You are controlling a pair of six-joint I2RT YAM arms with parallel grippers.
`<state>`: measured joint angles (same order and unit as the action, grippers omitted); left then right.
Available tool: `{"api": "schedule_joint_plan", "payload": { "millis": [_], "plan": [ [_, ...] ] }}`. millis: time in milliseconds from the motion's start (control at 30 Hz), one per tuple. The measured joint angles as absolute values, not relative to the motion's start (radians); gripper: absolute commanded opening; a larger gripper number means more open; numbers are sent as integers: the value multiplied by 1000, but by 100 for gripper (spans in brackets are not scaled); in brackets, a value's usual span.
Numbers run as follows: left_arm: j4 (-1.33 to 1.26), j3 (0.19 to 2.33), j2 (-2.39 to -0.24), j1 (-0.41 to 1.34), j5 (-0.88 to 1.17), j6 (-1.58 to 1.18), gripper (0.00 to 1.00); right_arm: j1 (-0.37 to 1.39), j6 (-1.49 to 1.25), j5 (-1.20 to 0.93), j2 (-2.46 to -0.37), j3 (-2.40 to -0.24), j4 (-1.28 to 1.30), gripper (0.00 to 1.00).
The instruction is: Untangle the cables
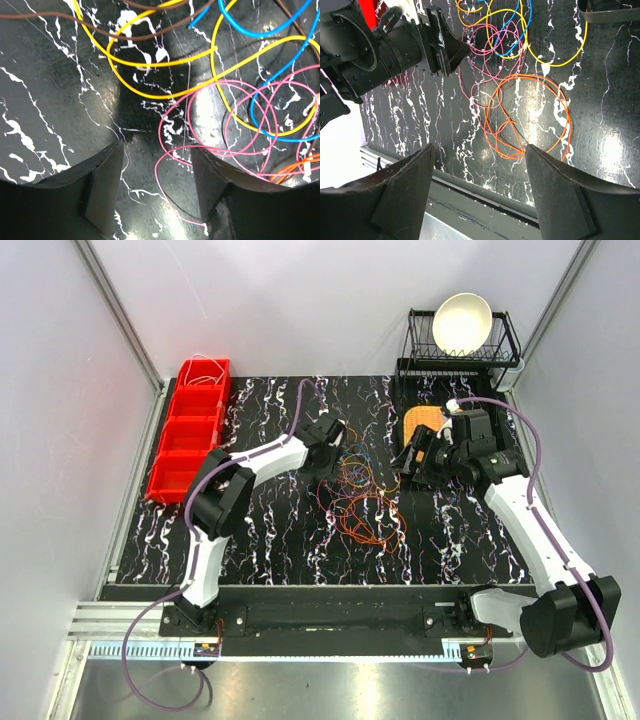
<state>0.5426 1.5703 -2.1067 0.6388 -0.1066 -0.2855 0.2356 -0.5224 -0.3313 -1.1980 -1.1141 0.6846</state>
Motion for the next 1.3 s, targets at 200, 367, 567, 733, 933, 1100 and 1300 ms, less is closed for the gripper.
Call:
{"api": "schedule_joint_plan", "payload": {
  "millis": [200,367,567,733,933,1100,1300],
  "plan": [
    [497,1568,-2111,632,-109,-285,51,236,-516,-339,-1216,-1105,665,79],
    [466,1568,-2123,626,-109,-289,40,236,-515,-351,-1227,-1100,651,79],
    [444,1578,-2148,622,-109,-299,0,236,-510,-353,-1227,-1093,648,79],
    [442,1581,-2149,620,-102,-311,0,236,-509,-353,-1227,-1090,648,79],
    [654,1712,-2093,611,-151,-293,0,236,-509,-357,-1227,-1082,641,79],
    [784,2013,-1937,584,-200,-244,0,236,-519,-363,-1226,-1074,612,79],
    [764,2314,-1673,575,-276,-164,0,236,-531,-373,-1216,-1071,598,79]
  ]
}}
